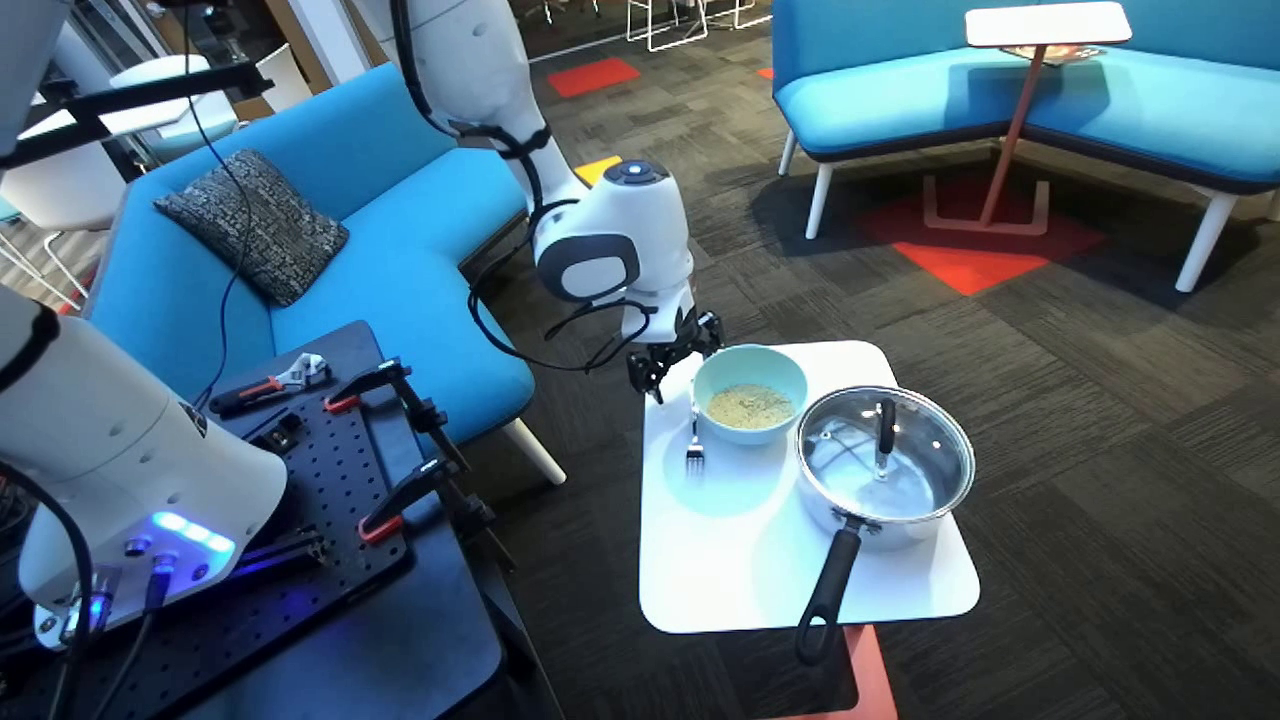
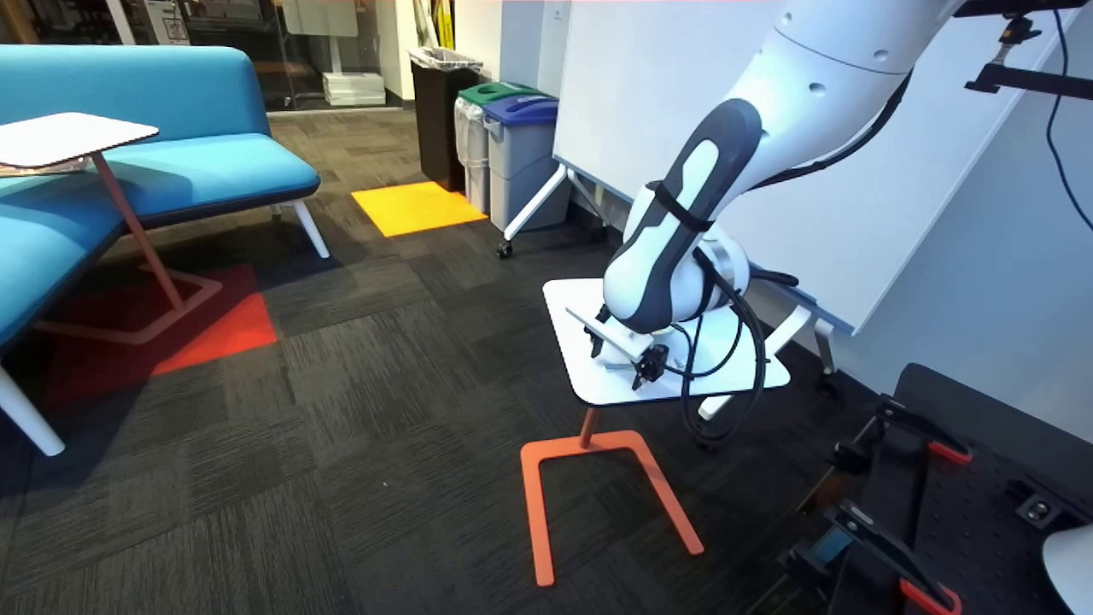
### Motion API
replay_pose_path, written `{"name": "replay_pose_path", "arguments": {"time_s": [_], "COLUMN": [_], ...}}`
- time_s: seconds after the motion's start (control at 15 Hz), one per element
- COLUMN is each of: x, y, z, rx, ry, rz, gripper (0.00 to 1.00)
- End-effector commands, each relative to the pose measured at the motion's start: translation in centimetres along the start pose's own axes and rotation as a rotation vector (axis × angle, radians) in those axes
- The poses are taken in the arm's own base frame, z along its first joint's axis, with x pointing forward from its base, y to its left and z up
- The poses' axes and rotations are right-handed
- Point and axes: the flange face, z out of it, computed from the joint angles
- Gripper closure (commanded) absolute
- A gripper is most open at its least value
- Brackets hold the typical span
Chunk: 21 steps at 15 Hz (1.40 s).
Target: Bring the bowl closer to the fork, then place the fork in the bowl, and finally take the fork out of the bowl.
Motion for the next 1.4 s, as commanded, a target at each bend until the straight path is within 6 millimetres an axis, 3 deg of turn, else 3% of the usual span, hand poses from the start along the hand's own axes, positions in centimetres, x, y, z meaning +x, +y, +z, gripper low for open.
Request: {"name": "replay_pose_path", "arguments": {"time_s": [0.0,0.33,0.47,1.13,1.33], "x": [0.3,1.2,1.3,1.3,1.0], "y": [-0.6,-0.8,-1.0,-2.1,-2.1], "z": [0.3,0.5,0.5,-0.2,-0.8], "rx": [0.009,0.008,0.010,0.031,0.029], "ry": [0.028,0.038,0.039,0.037,0.030], "rz": [0.034,0.077,0.087,0.089,0.089], "gripper": [0.00,0.00,0.27,1.00,0.95]}}
